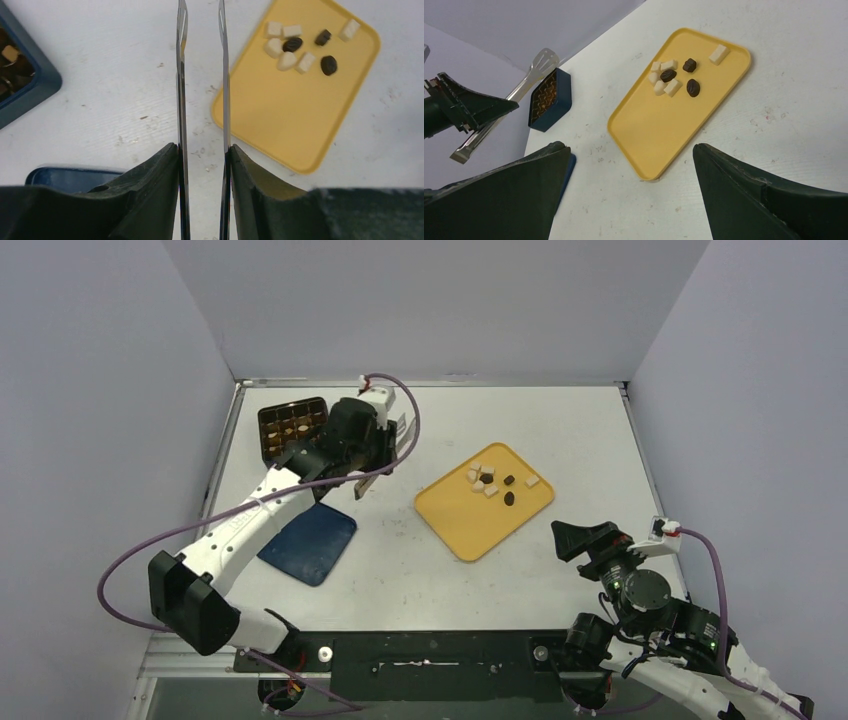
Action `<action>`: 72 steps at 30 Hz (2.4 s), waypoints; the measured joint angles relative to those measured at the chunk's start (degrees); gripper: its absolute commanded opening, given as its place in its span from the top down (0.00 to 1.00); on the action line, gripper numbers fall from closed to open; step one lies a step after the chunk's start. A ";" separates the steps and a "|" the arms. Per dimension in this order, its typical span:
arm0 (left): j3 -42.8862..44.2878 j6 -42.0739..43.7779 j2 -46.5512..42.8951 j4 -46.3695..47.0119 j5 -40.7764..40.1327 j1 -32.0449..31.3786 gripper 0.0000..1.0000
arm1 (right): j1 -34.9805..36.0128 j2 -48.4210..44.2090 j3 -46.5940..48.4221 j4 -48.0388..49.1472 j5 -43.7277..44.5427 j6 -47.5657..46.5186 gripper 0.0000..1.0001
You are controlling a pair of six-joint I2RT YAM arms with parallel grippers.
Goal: Pack the chocolate
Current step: Pick up the fake chocolate from the plate.
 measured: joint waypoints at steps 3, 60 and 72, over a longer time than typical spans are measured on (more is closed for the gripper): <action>-1.14 0.20 -1.77 0.33 -1.44 -5.77 0.63 | 0.02 0.35 0.00 -0.07 0.22 0.13 0.00; 0.07 7.52 25.20 13.66 -1.44 -24.13 0.62 | 0.76 1.03 0.00 -1.62 1.40 1.33 0.00; 1.90 8.55 27.08 14.16 -3.08 -24.04 0.60 | 0.76 0.94 0.00 -1.62 1.40 1.36 0.00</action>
